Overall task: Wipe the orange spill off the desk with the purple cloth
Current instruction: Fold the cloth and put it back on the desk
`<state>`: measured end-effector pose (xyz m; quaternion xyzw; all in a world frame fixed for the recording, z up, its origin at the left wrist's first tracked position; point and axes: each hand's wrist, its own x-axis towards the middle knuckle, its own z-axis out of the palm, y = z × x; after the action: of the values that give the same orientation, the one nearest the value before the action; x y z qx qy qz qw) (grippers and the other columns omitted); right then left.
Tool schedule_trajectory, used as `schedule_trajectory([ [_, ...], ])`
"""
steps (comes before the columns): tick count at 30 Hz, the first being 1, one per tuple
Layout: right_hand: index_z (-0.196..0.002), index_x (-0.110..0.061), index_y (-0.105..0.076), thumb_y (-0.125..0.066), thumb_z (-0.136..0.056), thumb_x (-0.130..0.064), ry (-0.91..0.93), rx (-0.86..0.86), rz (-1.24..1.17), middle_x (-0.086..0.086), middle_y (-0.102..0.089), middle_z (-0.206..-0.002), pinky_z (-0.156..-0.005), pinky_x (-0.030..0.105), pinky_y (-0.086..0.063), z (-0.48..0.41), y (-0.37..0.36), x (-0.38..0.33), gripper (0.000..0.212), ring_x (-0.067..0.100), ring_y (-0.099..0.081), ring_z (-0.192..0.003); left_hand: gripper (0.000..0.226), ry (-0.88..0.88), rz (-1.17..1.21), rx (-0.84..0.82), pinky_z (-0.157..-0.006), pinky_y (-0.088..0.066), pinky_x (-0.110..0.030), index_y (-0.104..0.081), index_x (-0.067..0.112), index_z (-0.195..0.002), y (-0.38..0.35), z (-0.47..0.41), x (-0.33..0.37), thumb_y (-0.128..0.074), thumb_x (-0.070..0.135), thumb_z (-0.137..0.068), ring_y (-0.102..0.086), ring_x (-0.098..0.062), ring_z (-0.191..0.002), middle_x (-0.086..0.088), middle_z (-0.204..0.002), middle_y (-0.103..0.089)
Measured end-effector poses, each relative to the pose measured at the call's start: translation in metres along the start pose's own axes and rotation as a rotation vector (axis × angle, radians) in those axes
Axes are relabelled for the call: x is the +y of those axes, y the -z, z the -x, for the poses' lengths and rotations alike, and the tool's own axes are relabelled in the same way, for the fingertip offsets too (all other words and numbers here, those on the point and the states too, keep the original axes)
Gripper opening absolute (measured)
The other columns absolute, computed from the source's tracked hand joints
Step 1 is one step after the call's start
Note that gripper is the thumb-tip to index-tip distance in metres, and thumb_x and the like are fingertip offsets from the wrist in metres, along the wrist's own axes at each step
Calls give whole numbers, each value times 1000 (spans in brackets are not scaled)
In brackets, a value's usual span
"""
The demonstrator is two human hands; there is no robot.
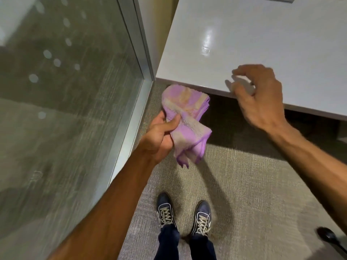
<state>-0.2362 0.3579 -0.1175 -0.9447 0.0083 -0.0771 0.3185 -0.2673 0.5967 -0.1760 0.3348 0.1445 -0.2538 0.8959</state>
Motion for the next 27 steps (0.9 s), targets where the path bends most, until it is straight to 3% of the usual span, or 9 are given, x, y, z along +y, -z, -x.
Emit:
schedule_trajectory([
  [3,-119,-25,-70,-66,-96,-29,-140,-96,-208,-3,-70,-116,-81,19,-49,27,10,-29,24,7,-63,-98,57,-66,-152,9,-82,-60,-31,-39,4,-144,-24,15,1,-56,-6,-92,-71,-25,-104,-20,-130,-60],
  [5,-113,-26,-72,-72,-92,-29,-152,-157,-289,-8,-73,-107,-77,15,-50,45,16,-44,22,-1,-63,-89,61,-126,-244,69,-90,-59,-37,-40,4,-141,-38,21,0,-62,-6,-85,-68,-30,-107,-20,-124,-63],
  [8,-115,-28,-71,-75,-85,-43,-157,-234,-282,-13,-68,-103,-76,19,-50,66,23,-62,34,-1,-61,-88,64,-180,-339,161,-102,-51,-49,-43,7,-138,-58,28,-6,-66,-3,-80,-63,-37,-119,-21,-130,-63],
  [12,-114,-32,-68,-59,-73,-71,-199,-216,-169,-19,-62,-101,-78,28,-54,76,28,-75,57,3,-59,-90,56,-214,-458,187,-100,-53,-50,-46,22,-135,-79,37,-12,-64,-7,-90,-68,-23,-113,2,-121,-72],
  [14,-118,-34,-66,-58,-77,-66,-197,-199,-103,-19,-60,-102,-80,34,-57,76,33,-77,52,5,-58,-92,58,-212,-484,172,-98,-54,-48,-45,28,-134,-89,40,-12,-63,-6,-91,-69,-18,-111,9,-118,-72],
  [17,-128,-36,-61,-60,-83,-61,-229,-183,-121,-19,-61,-100,-73,29,-52,78,44,-76,51,3,-55,-86,59,-206,-498,158,-96,-55,-47,-46,32,-131,-107,44,-13,-63,-7,-91,-69,-17,-110,9,-117,-72],
  [20,-109,-35,-70,-60,-87,-59,-241,-163,-163,-15,-65,-94,-71,38,-56,81,58,-73,34,5,-60,-82,68,-196,-459,122,-92,-57,-43,-48,35,-129,-125,47,-15,-72,-5,-79,-68,-19,-114,6,-121,-70],
  [23,-91,-30,-70,-65,-91,-46,-270,-116,-172,-12,-60,-86,-67,43,-54,84,74,-67,17,7,-58,-77,80,-172,-345,98,-87,-58,-40,-47,32,-131,-140,49,-15,-65,-12,-67,-64,-25,-120,-6,-138,-58],
  [27,-94,-28,-67,-63,-96,-34,-259,-40,-155,-11,-62,-94,-70,34,-53,89,100,-61,7,6,-59,-83,96,-146,-356,81,-91,-57,-50,-36,46,-143,-156,52,-12,-60,-11,-70,-56,-25,-131,4,-158,-33],
])
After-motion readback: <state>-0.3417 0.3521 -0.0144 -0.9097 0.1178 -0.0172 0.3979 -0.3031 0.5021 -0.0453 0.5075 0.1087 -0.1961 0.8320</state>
